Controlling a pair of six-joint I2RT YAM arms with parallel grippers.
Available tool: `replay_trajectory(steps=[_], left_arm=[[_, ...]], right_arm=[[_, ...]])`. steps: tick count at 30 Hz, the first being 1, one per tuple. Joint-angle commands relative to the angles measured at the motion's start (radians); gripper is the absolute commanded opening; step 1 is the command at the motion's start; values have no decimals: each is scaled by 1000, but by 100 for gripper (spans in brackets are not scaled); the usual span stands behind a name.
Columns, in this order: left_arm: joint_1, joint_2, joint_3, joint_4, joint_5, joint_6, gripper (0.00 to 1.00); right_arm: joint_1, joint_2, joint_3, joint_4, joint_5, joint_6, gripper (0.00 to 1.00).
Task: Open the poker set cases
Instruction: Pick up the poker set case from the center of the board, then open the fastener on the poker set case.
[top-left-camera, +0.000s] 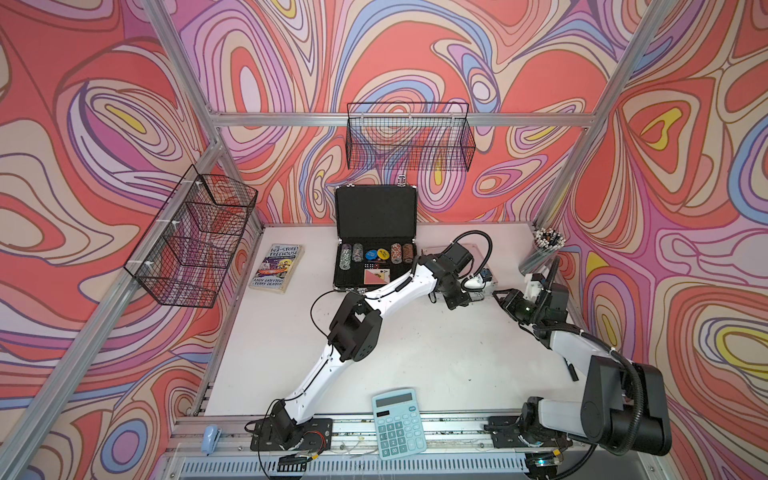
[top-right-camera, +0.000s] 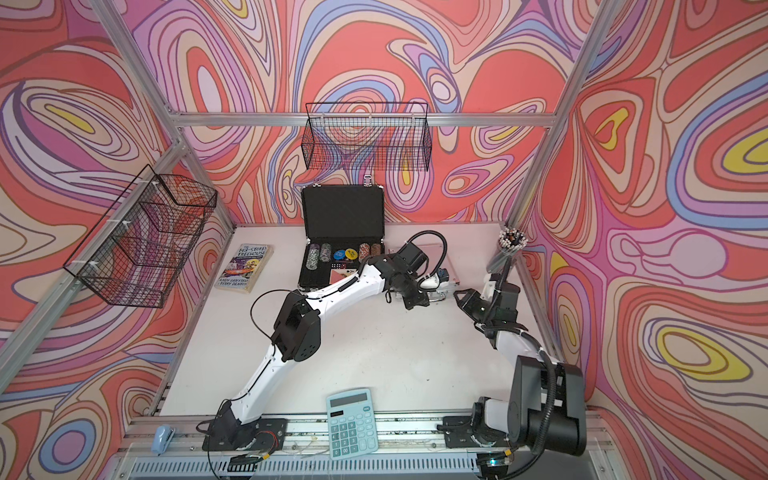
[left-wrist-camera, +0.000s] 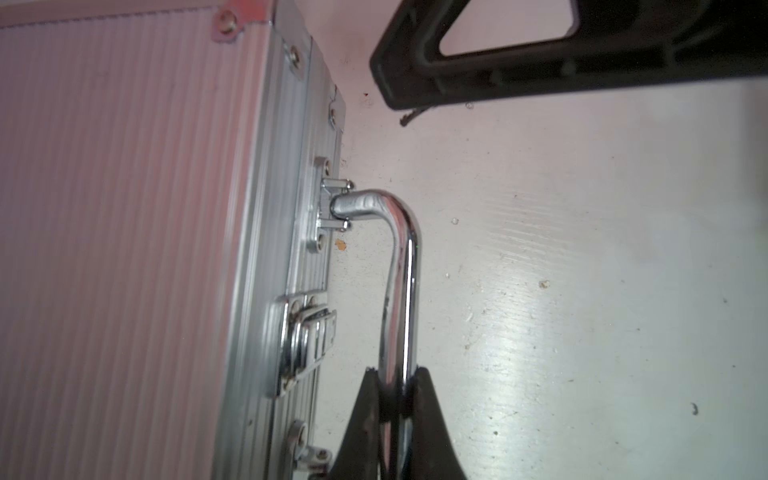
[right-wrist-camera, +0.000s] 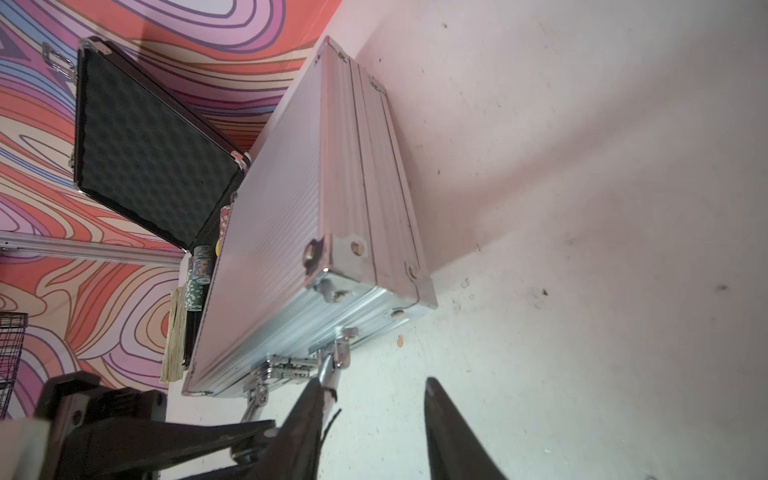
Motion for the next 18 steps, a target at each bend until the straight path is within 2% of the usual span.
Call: replay_trajectory(steps=[1,4,9,12,18], left_arm=[[16,-90,65,87,91,-121,0],[21,-94,85,91,111,-153,0],[21,-97,112,86,166,-208,0],[22,-104,112,87,190,-236,0],[21,-118,77,98,223,-274,0]], right_arm=[[-7,-54,-19,-22,-10,35,41],[-6,-70,-69,30,-29,110,40],[-6,-75,-171,238,-85,281,42],[-5,-77,-179,270,-90,321,45],[-4,-83,-189,306,-78,374,46]])
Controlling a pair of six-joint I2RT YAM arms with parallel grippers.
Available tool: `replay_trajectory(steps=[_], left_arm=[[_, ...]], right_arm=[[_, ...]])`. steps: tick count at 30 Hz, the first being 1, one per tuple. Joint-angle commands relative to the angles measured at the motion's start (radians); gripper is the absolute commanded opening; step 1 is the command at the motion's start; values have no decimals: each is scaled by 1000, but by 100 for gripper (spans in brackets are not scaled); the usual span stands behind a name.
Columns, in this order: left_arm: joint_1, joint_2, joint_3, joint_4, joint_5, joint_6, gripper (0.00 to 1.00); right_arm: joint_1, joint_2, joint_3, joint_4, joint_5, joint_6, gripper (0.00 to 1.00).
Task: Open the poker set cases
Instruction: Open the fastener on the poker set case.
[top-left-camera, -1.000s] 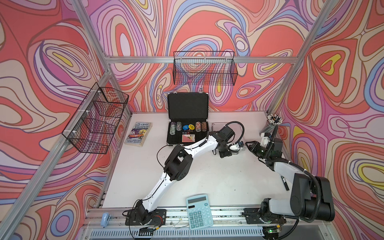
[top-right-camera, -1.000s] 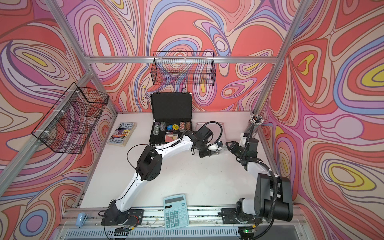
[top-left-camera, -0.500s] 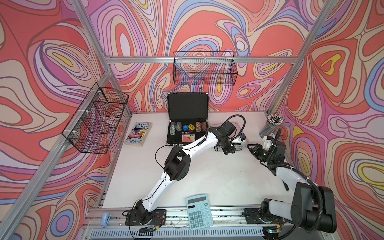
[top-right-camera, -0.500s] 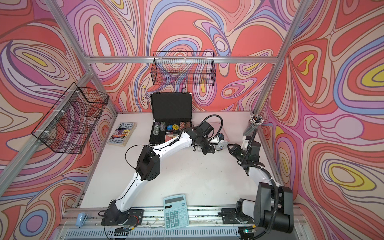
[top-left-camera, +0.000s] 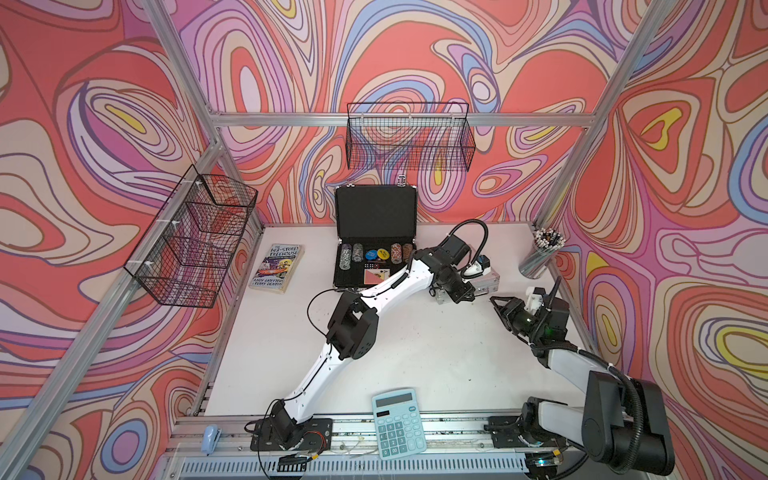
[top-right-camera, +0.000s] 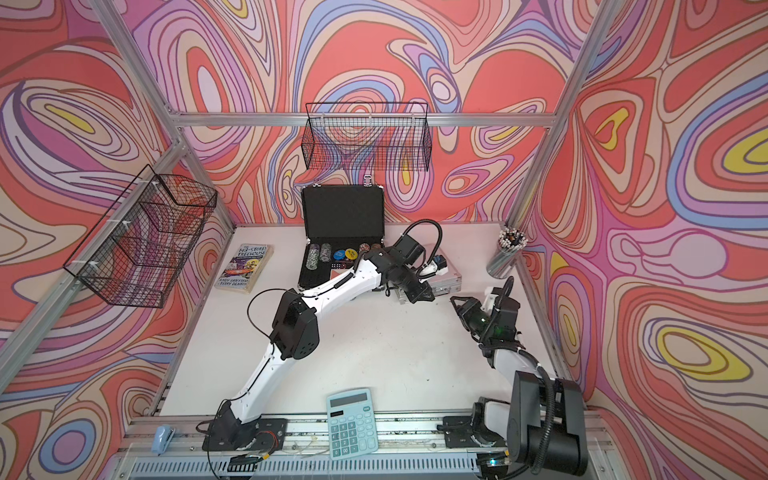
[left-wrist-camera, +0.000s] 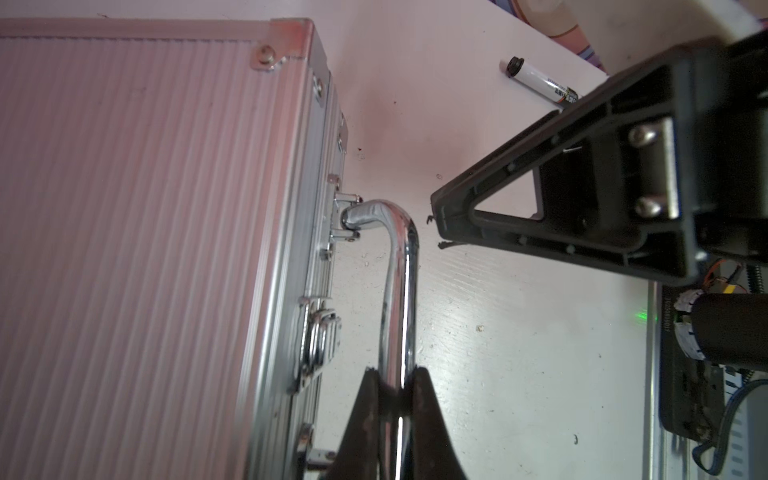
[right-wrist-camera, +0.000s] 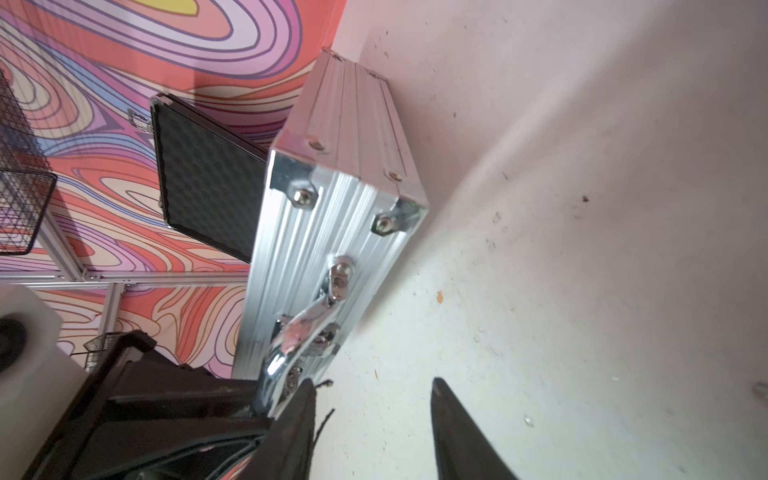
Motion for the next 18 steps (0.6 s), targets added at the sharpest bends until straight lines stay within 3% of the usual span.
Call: replay_trajectory(steps=[1,8,13,18], left_arm=[[0,-118,12,93,90,-63,0],[5,-100,43,62,90,-52,0],[17,-67,137,9,106,-85,0],[25,-68,137,16,137,-123,0]], right_arm=[[-1,-11,-9,71,-1,59,46],[27,43,-37,146,-14,97,43],[32,60,-44,61,9,2,37],[31,22,-69,96,13,23,34]])
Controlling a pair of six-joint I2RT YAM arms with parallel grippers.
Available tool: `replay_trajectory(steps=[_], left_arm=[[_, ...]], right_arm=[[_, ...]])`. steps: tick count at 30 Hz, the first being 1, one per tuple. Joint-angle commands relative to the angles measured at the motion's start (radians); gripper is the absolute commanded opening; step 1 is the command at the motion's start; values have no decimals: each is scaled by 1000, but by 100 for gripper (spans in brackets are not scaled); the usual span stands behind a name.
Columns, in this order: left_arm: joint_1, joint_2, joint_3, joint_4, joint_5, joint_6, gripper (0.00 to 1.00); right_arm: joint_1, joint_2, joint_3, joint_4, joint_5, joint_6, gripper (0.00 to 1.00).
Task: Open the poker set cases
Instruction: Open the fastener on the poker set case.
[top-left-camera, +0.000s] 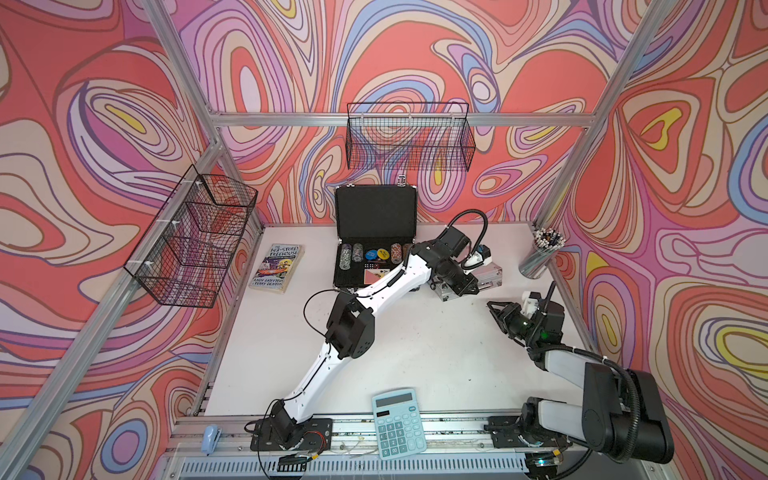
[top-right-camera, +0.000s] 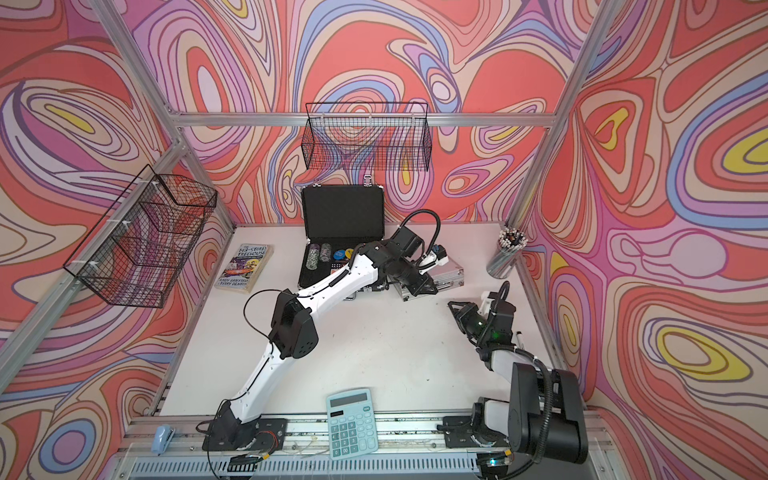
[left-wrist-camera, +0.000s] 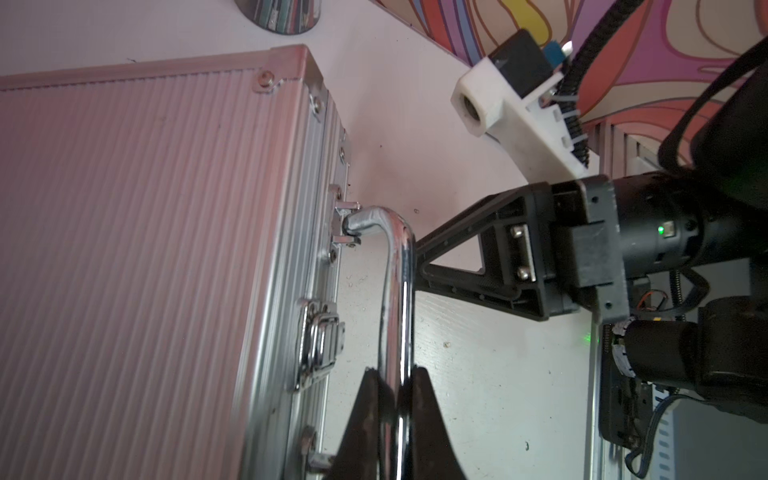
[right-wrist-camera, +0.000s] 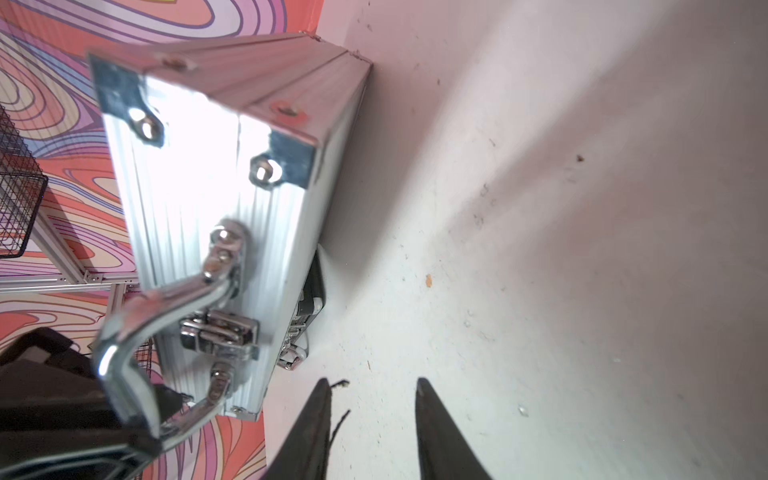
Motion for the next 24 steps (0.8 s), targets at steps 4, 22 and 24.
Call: replay_trajectory(steps=[4,22,24], left_arm=[[7,-66,45,28,69,-45,0],[11,-56,8,57,56,-110,0],[13,-64,-2,68,53,-113,0]], right_arm=[[12,-7,-3,86,-18,39,31],[100,139,0,467,-5,252,25],[100,143,2,484,-1,250,27]])
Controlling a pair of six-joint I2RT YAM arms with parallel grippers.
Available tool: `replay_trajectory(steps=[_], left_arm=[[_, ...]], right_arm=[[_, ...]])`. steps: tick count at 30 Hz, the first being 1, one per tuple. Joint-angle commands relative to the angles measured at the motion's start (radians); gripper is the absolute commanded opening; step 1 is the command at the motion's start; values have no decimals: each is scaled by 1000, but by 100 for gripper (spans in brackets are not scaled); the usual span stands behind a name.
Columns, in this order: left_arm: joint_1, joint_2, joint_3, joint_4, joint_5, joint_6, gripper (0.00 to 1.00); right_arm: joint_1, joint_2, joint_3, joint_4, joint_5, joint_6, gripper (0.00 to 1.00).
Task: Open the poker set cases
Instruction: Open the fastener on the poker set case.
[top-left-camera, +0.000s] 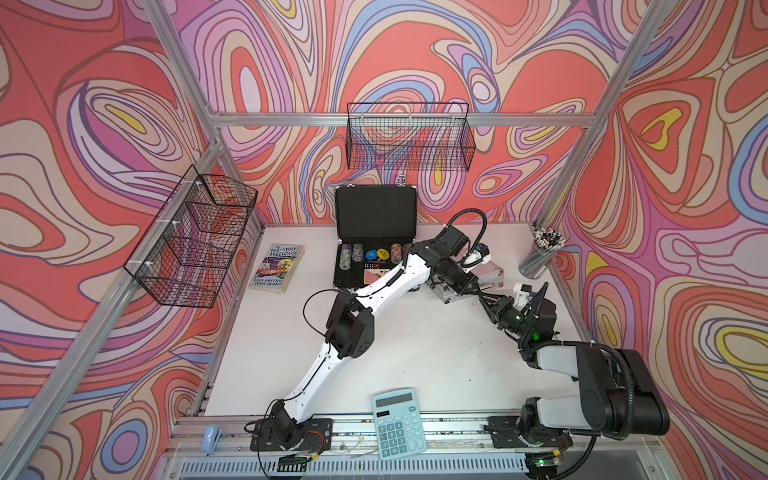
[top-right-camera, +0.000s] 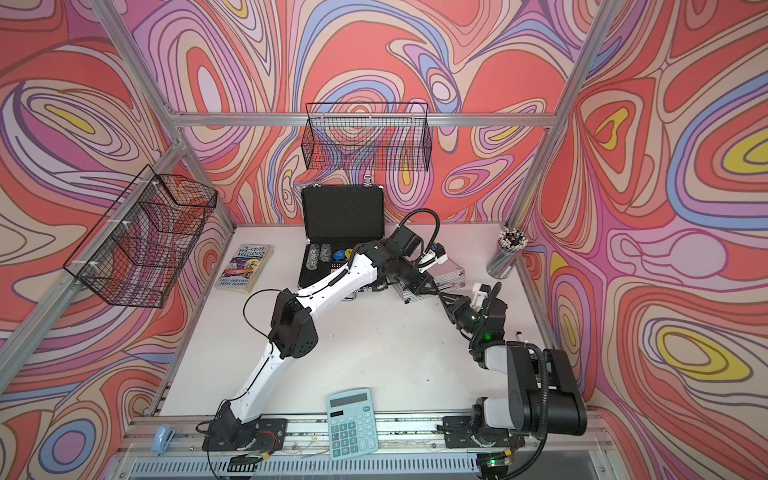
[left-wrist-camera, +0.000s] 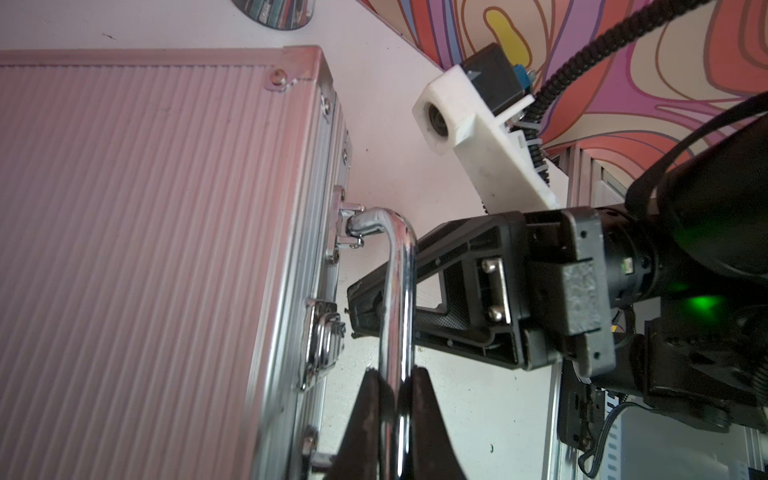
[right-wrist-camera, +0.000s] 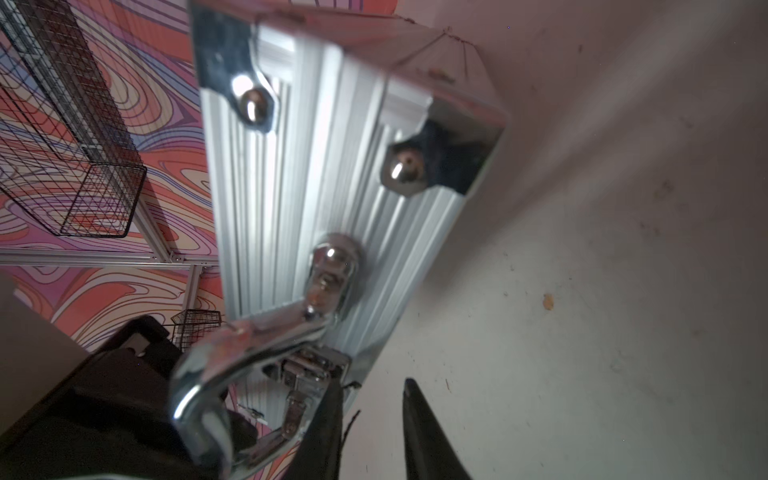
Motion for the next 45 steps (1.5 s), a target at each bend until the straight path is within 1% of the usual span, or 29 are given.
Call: replay_trajectory(steps=[1,5,14,18,24,29,34,41,45], left_arm=[[12,-66,0,66,10,-34,0],[15,-73,1,71,7,-35,0],[24,-83,-16,59,16,-36,0],[24,-89,-30,72,8,-37,0],[25,-89,-37,73,18,-40,0],[24,-93,-57,73,20,-39,0],[24,-111,-109,101,18,-42,0],[24,-106,-120,97,8,-35,0],[24,-98,-119,109,26,-42,0]], right_arm=[[5,15,7,112,18,42,29],[15,40,14,148,18,50,32],[67,91,27,168,46,11,38],[81,130,17,259,48,48,39],[82,169,9,360,51,81,37],[81,154,22,343,58,67,33],[81,136,26,346,62,71,30],[82,92,32,310,65,69,25],[81,69,31,295,64,68,24]])
